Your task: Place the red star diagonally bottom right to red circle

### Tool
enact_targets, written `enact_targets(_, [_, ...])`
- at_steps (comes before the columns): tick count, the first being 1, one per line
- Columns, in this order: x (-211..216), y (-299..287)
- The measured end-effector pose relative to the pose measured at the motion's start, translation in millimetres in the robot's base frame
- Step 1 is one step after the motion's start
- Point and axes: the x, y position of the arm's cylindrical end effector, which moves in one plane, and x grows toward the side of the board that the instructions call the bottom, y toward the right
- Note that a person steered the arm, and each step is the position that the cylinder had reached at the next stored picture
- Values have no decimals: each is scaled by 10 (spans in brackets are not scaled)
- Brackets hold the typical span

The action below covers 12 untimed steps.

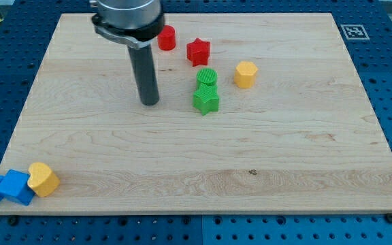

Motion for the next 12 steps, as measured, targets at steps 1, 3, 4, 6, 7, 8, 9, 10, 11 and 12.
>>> enact_targets(1, [-76, 181])
enact_targets(3, [-900, 235])
enact_targets(4, [-1157, 362])
enact_targets(6, [-1169, 707])
enact_targets(7, [-1273, 755])
enact_targets(8, [-1332, 836])
enact_targets(9, [-1332, 954])
enact_targets(10, [-1478, 1038])
enact_targets(11, [-1880, 1136])
enact_targets(12, [-2094, 1317])
